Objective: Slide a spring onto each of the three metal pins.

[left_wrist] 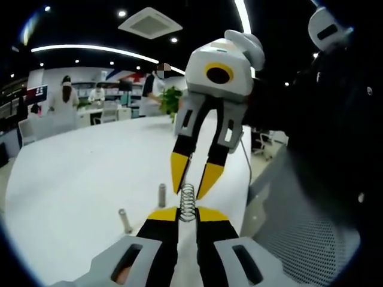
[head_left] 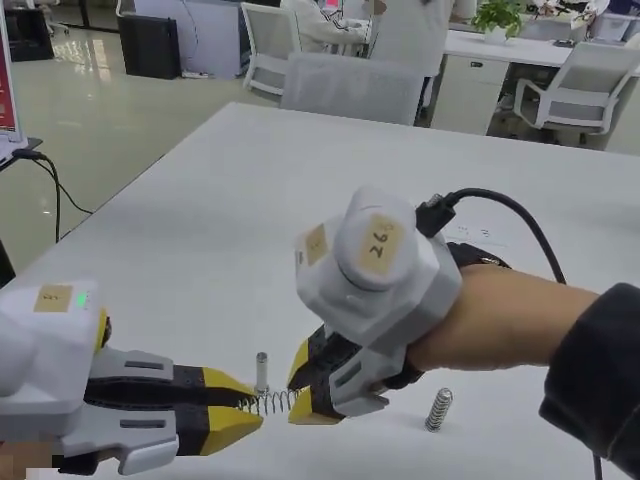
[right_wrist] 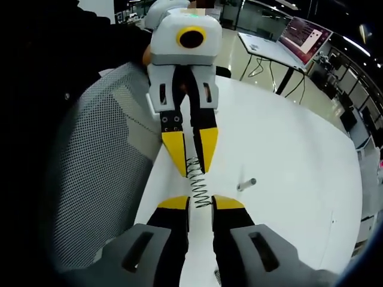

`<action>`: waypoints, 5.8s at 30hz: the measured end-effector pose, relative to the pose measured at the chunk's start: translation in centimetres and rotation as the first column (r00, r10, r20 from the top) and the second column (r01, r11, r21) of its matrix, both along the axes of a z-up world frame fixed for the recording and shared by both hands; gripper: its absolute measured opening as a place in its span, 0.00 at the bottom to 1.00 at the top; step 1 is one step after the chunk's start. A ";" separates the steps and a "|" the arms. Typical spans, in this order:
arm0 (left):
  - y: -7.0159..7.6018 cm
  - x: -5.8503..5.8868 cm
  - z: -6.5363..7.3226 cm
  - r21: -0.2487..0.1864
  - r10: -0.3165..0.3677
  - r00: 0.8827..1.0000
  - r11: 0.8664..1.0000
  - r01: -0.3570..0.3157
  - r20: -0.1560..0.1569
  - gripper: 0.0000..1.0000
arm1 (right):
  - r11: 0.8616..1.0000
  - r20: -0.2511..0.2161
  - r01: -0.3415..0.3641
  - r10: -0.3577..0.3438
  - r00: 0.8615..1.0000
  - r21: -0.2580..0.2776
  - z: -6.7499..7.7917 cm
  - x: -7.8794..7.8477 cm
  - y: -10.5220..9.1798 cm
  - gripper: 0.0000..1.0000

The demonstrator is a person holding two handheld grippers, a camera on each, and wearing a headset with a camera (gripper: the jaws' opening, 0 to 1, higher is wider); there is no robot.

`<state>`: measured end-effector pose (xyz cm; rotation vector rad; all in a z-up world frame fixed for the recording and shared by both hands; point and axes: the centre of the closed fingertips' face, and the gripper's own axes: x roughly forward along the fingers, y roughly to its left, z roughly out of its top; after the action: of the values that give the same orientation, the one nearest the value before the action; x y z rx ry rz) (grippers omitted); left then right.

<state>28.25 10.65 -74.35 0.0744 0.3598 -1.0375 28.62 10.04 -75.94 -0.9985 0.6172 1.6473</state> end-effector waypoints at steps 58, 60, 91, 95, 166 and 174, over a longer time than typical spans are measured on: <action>-0.6 -0.1 0.7 -0.053 -0.017 1.000 0.998 0.018 0.014 0.03 | 0.999 0.004 -0.001 0.001 1.000 0.037 3.1 -1.7 1.4 0.08; -0.8 -0.2 0.7 -0.056 -0.024 1.000 0.998 0.025 0.016 0.03 | 0.999 0.005 0.015 -0.015 1.000 0.029 3.2 -1.8 1.2 0.08; 1.2 0.2 1.7 -0.046 -0.071 0.996 0.996 0.073 0.054 0.04 | 0.996 0.047 0.078 -0.076 0.996 -0.034 4.3 -1.5 3.9 0.08; 1.6 0.6 1.2 -0.036 -0.063 0.996 0.997 0.066 0.068 0.04 | 0.996 0.047 0.081 -0.079 0.996 -0.037 3.9 -1.0 4.2 0.08; 4.8 1.9 -1.5 -0.021 0.131 0.989 0.991 -0.130 0.067 0.53 | 0.973 0.047 0.174 -0.169 0.985 -0.151 -2.0 7.7 4.9 0.08; 5.2 1.8 -1.4 -0.023 0.145 0.987 0.989 -0.143 0.068 0.53 | 0.970 0.047 0.172 -0.167 0.985 -0.169 -2.7 8.0 5.0 0.08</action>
<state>30.06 15.83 -75.80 0.0676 0.2884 -0.8926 36.66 15.03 -78.66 -1.0643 0.8117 1.4430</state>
